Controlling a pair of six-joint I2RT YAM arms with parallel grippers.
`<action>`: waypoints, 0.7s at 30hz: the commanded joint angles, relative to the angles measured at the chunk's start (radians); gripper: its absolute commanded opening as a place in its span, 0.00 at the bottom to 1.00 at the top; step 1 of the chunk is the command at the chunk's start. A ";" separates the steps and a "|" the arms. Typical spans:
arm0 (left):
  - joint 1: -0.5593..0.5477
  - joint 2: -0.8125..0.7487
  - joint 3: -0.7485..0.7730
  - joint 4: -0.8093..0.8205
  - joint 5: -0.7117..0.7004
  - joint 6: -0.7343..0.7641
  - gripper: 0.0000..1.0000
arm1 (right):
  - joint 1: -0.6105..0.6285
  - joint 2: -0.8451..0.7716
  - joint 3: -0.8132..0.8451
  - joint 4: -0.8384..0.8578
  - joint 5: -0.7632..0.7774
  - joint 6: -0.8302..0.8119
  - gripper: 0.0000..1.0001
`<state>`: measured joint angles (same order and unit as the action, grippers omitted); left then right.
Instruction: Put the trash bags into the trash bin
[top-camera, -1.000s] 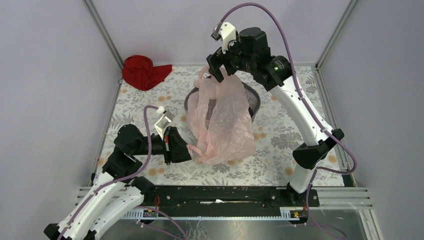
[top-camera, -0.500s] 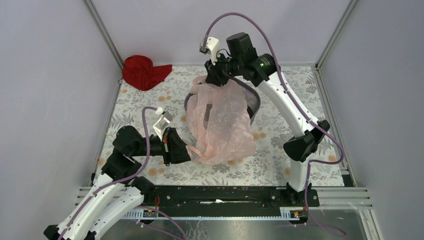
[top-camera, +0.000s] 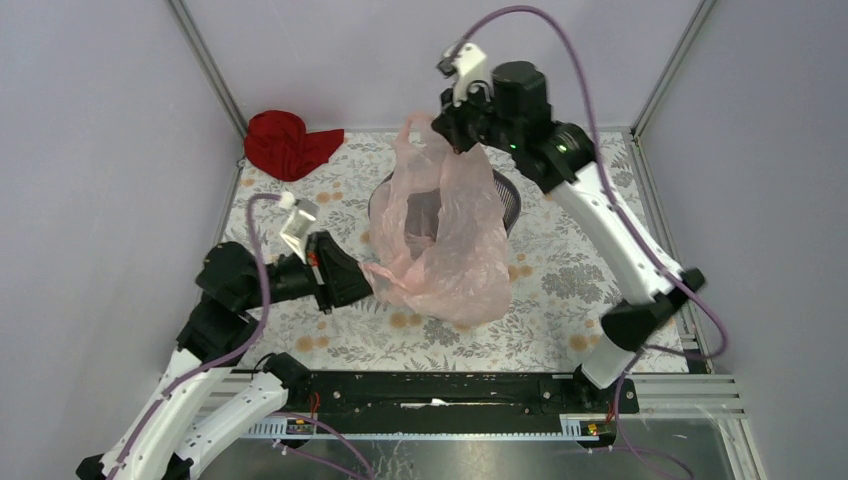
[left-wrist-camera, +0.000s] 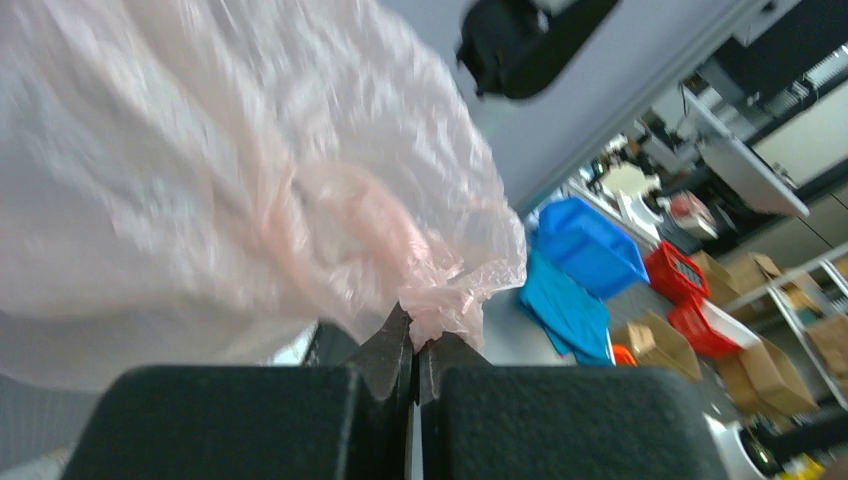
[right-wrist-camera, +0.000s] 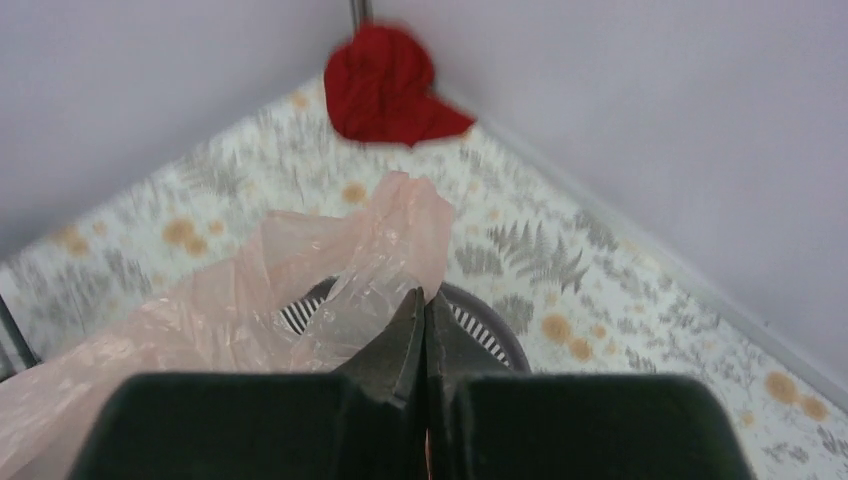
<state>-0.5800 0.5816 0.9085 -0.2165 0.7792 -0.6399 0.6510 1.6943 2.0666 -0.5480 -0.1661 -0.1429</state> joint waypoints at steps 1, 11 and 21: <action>0.002 0.042 0.197 0.057 -0.153 0.019 0.00 | -0.004 -0.282 -0.210 0.453 0.128 0.186 0.00; 0.002 0.327 0.520 0.263 -0.439 0.076 0.00 | -0.004 -0.485 -0.481 0.745 0.563 0.356 0.00; 0.002 0.730 0.960 0.263 -0.346 0.231 0.00 | -0.004 -0.655 -0.830 0.838 0.499 0.481 0.00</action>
<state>-0.5800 1.2453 1.7721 -0.0021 0.4126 -0.4808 0.6479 1.0927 1.2663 0.2089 0.3237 0.2974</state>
